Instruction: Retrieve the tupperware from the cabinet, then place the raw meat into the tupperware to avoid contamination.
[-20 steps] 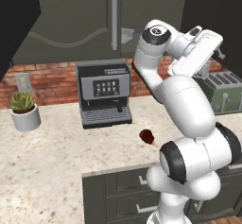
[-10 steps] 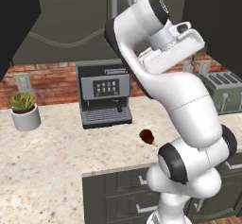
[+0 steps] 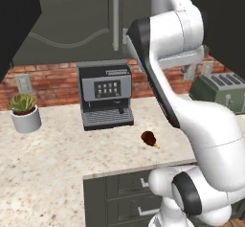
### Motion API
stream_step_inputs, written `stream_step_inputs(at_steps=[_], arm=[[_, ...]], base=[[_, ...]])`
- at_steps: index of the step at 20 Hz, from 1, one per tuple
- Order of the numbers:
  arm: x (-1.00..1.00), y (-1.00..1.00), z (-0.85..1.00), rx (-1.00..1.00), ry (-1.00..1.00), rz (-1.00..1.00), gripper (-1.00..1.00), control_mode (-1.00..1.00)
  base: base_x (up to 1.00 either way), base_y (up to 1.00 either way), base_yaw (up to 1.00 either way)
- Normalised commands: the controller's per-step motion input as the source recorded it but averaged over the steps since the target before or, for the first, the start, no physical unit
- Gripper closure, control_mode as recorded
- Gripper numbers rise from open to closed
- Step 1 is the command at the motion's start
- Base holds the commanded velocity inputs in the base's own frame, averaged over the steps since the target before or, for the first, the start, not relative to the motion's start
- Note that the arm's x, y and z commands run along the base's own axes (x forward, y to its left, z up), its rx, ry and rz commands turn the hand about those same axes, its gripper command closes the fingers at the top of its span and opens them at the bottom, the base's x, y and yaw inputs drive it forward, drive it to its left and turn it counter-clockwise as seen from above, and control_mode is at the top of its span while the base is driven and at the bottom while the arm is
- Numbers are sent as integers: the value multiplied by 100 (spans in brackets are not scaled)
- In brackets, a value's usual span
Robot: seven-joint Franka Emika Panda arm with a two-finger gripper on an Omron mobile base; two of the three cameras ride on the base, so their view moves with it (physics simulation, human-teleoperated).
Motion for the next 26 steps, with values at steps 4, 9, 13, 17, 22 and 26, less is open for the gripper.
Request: stream_step_inputs(at_steps=[4, 9, 13, 17, 22, 26], arm=[[32, 12, 4, 17, -67, 13, -100, -100], [12, 10, 23, 7, -51, 6, -100, -100], [36, 26, 60, 3, -33, 0, -100, -100], [37, 48, 84, 0, -19, 0, -100, -100], [37, 57, 53, 0, -1, 0, -100, -100], [71, 31, -1, 0, 5, 9, -100, -100]], base=[[0, 0, 0], [0, 0, 0], [0, 0, 0], [0, 0, 0], [0, 0, 0], [0, 0, 0]])
